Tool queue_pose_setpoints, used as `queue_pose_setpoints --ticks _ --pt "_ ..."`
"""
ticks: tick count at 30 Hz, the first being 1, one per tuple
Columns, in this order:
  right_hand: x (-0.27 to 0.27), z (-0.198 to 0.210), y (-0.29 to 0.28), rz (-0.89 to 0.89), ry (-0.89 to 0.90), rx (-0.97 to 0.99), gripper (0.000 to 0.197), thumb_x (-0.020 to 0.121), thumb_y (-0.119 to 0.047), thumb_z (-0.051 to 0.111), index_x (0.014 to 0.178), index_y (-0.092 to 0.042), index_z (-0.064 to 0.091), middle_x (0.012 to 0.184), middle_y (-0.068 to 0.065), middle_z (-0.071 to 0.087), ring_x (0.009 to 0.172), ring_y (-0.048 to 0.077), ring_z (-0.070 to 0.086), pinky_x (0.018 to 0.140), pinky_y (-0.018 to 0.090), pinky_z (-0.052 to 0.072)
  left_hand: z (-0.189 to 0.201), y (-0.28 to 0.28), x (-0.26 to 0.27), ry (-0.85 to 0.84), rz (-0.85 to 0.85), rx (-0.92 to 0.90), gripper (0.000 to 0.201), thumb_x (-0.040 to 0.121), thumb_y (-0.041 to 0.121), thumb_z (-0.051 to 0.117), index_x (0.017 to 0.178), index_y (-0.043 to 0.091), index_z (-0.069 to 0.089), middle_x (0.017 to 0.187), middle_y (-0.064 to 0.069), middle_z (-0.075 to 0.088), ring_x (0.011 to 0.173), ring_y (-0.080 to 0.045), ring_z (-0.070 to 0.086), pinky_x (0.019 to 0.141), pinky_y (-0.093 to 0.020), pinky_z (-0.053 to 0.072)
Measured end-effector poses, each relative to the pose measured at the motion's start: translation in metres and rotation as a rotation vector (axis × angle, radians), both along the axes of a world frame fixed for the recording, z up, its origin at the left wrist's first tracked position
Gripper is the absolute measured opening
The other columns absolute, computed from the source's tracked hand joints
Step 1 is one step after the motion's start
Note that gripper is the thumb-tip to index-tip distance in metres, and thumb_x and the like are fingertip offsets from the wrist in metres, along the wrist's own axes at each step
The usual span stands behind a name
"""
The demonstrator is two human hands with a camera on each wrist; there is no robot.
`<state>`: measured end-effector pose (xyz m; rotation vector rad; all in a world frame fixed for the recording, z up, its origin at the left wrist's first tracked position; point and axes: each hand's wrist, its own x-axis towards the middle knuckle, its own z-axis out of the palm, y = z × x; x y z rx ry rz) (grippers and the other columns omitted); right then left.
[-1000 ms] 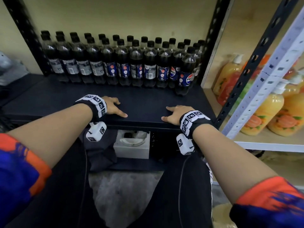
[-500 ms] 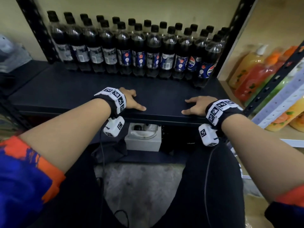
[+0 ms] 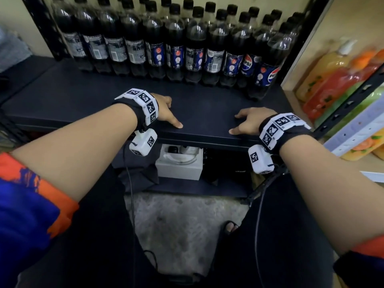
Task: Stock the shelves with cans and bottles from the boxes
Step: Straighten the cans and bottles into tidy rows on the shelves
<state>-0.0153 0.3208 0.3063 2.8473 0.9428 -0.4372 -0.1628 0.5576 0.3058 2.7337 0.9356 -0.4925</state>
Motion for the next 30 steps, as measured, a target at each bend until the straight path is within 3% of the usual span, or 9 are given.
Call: queue_pose_setpoints --ticks 3,8,11,15,18,22,25,30 --pt "-0.001 0.002 -0.003 0.02 -0.001 0.011 0.074 0.083 -0.065 0.067 0.147 -0.034 0.047 0.149 -0.004 0.05 0.134 0.025 0.049 0.102 0.036 0.043 0.005 -0.004 0.009 0.04 0.01 -0.004 0.08 0.072 0.062 0.08 0.132 0.017 0.05 0.135 -0.004 0.053 0.109 -0.024 0.052 0.091 -0.036 0.045" --pt "-0.001 0.0 -0.007 0.047 0.018 0.02 0.077 0.084 -0.067 0.063 0.151 -0.034 0.042 0.153 -0.004 0.047 0.135 0.025 0.049 0.106 0.035 0.043 0.007 -0.009 0.013 0.059 0.014 0.037 0.082 0.071 0.061 0.08 0.133 0.015 0.051 0.136 -0.005 0.054 0.116 -0.027 0.054 0.093 -0.036 0.047" --pt "0.004 0.009 -0.011 0.032 0.049 0.087 0.075 0.085 -0.065 0.064 0.149 -0.03 0.047 0.15 -0.001 0.05 0.132 0.026 0.052 0.103 0.034 0.044 0.016 -0.013 0.019 0.045 -0.014 0.063 0.08 0.073 0.064 0.078 0.132 0.014 0.058 0.134 -0.005 0.059 0.117 -0.027 0.058 0.096 -0.035 0.049" --pt "0.024 0.043 -0.022 -0.066 -0.057 0.374 0.061 0.085 -0.063 0.065 0.129 -0.022 0.059 0.125 0.005 0.066 0.112 0.028 0.063 0.089 0.035 0.053 0.056 -0.026 0.044 -0.216 -0.065 0.093 0.064 0.075 0.058 0.08 0.124 0.019 0.064 0.114 0.0 0.064 0.101 -0.021 0.059 0.086 -0.03 0.049" --pt "0.043 0.071 -0.025 -0.116 -0.204 0.558 0.065 0.085 -0.059 0.066 0.129 -0.013 0.052 0.118 0.01 0.065 0.107 0.033 0.063 0.079 0.033 0.05 0.089 -0.04 0.073 -0.437 -0.12 0.087 0.057 0.076 0.051 0.081 0.119 0.018 0.064 0.11 -0.002 0.065 0.097 -0.023 0.061 0.087 -0.035 0.053" --pt "0.068 0.096 -0.023 -0.22 -0.303 0.767 0.079 0.082 -0.054 0.072 0.137 -0.009 0.037 0.135 0.017 0.051 0.121 0.039 0.055 0.095 0.041 0.05 0.117 -0.059 0.118 -0.672 -0.194 0.078 0.054 0.079 0.045 0.078 0.124 0.02 0.061 0.119 -0.004 0.065 0.104 -0.025 0.063 0.09 -0.036 0.054" --pt "0.084 0.101 -0.015 -0.271 -0.321 0.803 0.085 0.079 -0.053 0.076 0.139 -0.008 0.036 0.141 0.017 0.045 0.128 0.04 0.049 0.105 0.043 0.044 0.13 -0.075 0.153 -0.792 -0.284 0.069 0.061 0.081 0.037 0.079 0.135 0.018 0.056 0.129 -0.007 0.061 0.115 -0.026 0.059 0.095 -0.035 0.05" --pt "0.104 0.094 -0.001 -0.276 -0.286 0.785 0.091 0.075 -0.059 0.077 0.143 -0.012 0.04 0.14 0.014 0.048 0.126 0.035 0.052 0.103 0.04 0.046 0.131 -0.091 0.199 -0.822 -0.391 0.071 0.07 0.085 0.018 0.072 0.149 0.016 0.043 0.142 -0.013 0.048 0.128 -0.03 0.051 0.106 -0.035 0.044"
